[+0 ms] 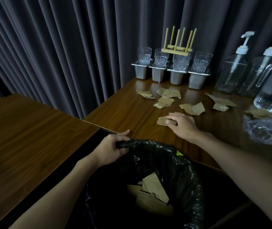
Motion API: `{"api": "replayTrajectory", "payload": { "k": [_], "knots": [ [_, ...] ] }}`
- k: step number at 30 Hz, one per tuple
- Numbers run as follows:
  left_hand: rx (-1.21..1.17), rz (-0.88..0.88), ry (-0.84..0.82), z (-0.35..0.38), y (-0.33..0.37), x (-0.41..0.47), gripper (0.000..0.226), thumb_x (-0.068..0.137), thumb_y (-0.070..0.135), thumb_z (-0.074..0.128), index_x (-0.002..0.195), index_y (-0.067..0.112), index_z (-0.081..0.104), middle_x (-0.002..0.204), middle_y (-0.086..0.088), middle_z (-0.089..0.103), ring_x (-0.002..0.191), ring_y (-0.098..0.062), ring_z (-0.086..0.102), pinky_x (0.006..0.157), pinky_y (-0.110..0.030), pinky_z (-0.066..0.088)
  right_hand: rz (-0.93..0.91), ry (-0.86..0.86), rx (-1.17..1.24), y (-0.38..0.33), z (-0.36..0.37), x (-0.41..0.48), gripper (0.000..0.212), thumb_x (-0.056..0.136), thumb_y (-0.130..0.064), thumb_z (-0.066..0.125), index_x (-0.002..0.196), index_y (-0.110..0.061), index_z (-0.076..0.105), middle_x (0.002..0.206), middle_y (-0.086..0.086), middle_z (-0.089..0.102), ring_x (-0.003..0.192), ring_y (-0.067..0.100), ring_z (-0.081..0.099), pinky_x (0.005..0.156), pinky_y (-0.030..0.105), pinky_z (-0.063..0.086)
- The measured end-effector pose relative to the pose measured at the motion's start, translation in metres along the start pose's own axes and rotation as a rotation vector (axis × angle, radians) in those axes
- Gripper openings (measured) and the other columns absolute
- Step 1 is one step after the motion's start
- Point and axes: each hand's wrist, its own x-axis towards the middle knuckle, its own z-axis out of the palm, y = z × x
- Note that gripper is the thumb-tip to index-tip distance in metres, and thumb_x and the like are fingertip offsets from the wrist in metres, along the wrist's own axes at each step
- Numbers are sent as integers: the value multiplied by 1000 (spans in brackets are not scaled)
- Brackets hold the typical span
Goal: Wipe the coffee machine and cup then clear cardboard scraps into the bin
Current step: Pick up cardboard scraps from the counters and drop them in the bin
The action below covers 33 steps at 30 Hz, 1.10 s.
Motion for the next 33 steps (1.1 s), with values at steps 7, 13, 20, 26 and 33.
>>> {"api": "replayTrajectory", "payload": {
  "k": [7, 13, 20, 26, 33],
  "knots": [
    [-2, 10, 9, 0, 4, -2, 38, 90, 3, 68, 111, 35, 70, 153, 0, 47, 145, -2, 32, 119, -30, 32, 56, -103, 79, -19, -10, -2, 47, 86, -40, 67, 128, -28, 51, 109, -4, 46, 105, 16, 45, 98, 42, 34],
    [32, 15, 18, 1, 5, -3, 36, 90, 3, 69, 118, 25, 71, 154, -1, 45, 144, -5, 35, 109, -17, 34, 167, -213, 547, -36, -34, -9, 23, 85, -12, 73, 106, -8, 65, 103, 9, 68, 89, 15, 65, 77, 27, 53],
    [47, 23, 22, 0, 4, -3, 37, 89, 2, 69, 118, 25, 71, 153, 0, 46, 143, -4, 36, 100, -5, 33, 98, -581, 834, -53, -49, -25, 24, 89, -16, 69, 109, -5, 66, 105, 10, 73, 95, 20, 69, 72, 24, 54],
    [48, 13, 11, 0, 7, -5, 36, 90, 3, 69, 120, 24, 71, 155, -2, 43, 145, -6, 33, 109, -17, 32, 406, 240, 501, -12, -37, -15, 19, 92, -15, 61, 109, -23, 64, 127, 4, 52, 116, 21, 51, 88, 27, 45],
    [34, 10, 19, -1, 7, -4, 36, 90, 3, 69, 117, 26, 71, 154, -2, 45, 146, -6, 33, 117, -27, 32, 587, 167, 166, 23, -26, -6, 50, 93, -36, 56, 141, -37, 43, 144, 13, 38, 130, 37, 35, 108, 48, 32]
  ]
}}
